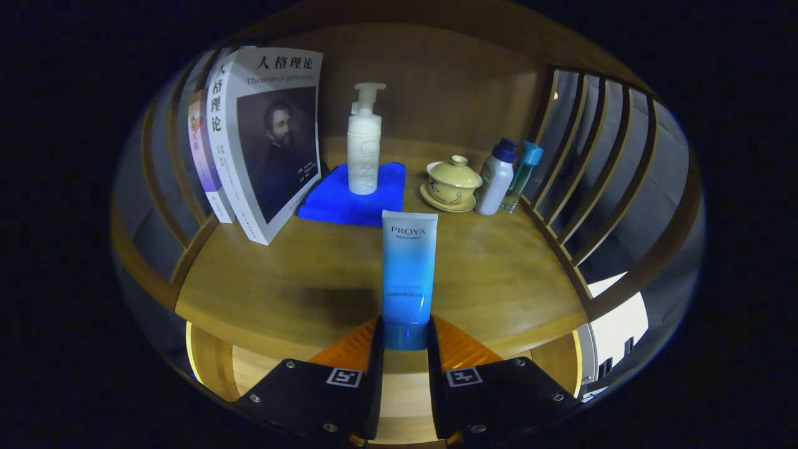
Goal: Pull open the drawer, take out the items inside it, and place them on the countertop above the cabinet.
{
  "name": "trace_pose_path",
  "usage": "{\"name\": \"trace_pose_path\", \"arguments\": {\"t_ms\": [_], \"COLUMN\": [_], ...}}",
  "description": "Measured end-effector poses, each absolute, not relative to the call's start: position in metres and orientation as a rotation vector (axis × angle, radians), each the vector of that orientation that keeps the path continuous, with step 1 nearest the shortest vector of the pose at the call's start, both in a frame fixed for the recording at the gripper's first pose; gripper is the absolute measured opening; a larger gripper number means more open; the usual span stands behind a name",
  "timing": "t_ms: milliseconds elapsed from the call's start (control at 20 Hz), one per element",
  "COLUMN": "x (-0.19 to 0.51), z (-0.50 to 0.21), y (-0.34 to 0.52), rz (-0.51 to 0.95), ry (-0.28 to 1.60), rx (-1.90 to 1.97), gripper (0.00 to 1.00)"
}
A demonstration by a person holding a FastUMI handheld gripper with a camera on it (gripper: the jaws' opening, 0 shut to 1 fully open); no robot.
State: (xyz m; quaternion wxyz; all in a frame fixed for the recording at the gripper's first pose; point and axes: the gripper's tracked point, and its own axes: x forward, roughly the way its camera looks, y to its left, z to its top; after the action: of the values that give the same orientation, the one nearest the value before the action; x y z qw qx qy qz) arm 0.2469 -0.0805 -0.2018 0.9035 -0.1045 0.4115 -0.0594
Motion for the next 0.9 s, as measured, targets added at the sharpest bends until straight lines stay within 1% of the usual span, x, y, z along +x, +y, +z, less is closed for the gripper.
{"name": "trace_pose_path", "arguments": {"t_ms": [350, 500, 700, 800, 900], "x": [0.258, 0.254, 0.233, 0.211, 0.189], "z": [-0.211, -0.206, -0.182, -0.163, -0.143], "y": [-0.079, -0.082, -0.064, -0.062, -0.053], "rz": [-0.09, -0.102, -0.062, -0.087, -0.075], "ry": [0.856, 0.833, 0.74, 0.682, 0.601], "rx": [-0.213, -0.217, -0.128, -0.11, -0.097], "gripper": [0.4, 0.64, 0.95, 0.96, 0.96]}}
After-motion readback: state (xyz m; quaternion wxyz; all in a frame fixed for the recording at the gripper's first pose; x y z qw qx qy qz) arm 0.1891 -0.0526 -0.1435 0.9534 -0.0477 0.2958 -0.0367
